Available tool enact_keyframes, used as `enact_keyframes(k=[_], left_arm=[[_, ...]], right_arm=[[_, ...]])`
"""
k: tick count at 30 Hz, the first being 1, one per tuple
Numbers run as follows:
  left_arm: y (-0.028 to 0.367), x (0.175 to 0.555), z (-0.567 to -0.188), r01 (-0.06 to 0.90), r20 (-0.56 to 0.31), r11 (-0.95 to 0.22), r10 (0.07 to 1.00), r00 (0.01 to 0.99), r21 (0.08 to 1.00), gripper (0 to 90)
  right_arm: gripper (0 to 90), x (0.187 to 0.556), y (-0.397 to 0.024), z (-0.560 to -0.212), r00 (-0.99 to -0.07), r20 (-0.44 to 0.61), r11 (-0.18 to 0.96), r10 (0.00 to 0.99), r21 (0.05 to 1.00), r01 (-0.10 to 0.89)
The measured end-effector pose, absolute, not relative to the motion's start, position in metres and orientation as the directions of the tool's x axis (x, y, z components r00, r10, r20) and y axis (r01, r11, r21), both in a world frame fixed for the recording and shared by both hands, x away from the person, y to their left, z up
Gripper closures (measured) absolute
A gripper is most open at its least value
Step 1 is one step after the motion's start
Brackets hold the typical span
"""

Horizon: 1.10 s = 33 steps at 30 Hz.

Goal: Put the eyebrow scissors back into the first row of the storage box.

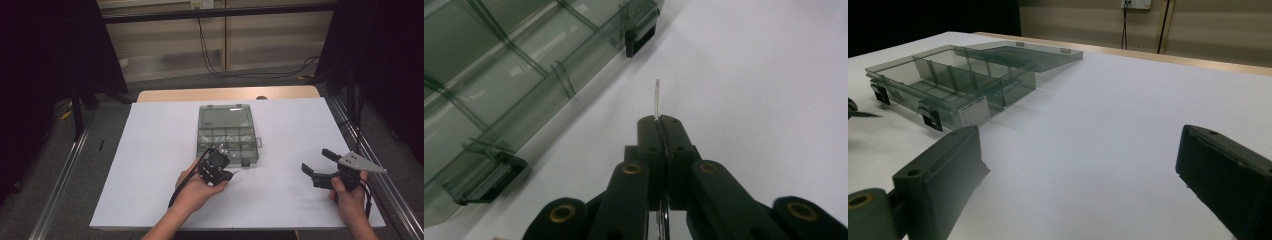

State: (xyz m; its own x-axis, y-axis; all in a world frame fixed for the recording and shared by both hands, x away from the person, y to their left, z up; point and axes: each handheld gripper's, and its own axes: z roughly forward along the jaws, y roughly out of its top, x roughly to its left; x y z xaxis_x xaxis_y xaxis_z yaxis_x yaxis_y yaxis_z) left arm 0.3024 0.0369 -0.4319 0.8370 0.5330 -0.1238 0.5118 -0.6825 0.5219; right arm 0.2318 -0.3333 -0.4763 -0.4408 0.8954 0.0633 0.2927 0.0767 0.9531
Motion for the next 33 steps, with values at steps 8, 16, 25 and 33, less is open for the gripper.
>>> enact_keyframes(k=[8,16,25,33], left_arm=[[0.038,0.311,-0.423,0.509,-0.141,-0.670,0.524,0.840,0.540,89.0],[0.040,0.319,-0.414,0.510,-0.154,-0.649,0.524,0.837,0.564,88.9],[0.042,0.329,-0.401,0.506,-0.148,-0.640,0.528,0.837,0.578,88.9],[0.043,0.340,-0.392,0.500,-0.130,-0.645,0.532,0.836,0.578,89.0]], right_arm=[[3.9,0.232,-0.333,-0.476,-0.444,0.060,0.080,0.894,0.953,0.291],[3.9,0.231,-0.333,-0.476,-0.444,0.060,0.082,0.894,0.953,0.293],[3.9,0.231,-0.332,-0.476,-0.443,0.058,0.083,0.894,0.953,0.291],[3.9,0.231,-0.332,-0.476,-0.444,0.056,0.084,0.894,0.953,0.290]])
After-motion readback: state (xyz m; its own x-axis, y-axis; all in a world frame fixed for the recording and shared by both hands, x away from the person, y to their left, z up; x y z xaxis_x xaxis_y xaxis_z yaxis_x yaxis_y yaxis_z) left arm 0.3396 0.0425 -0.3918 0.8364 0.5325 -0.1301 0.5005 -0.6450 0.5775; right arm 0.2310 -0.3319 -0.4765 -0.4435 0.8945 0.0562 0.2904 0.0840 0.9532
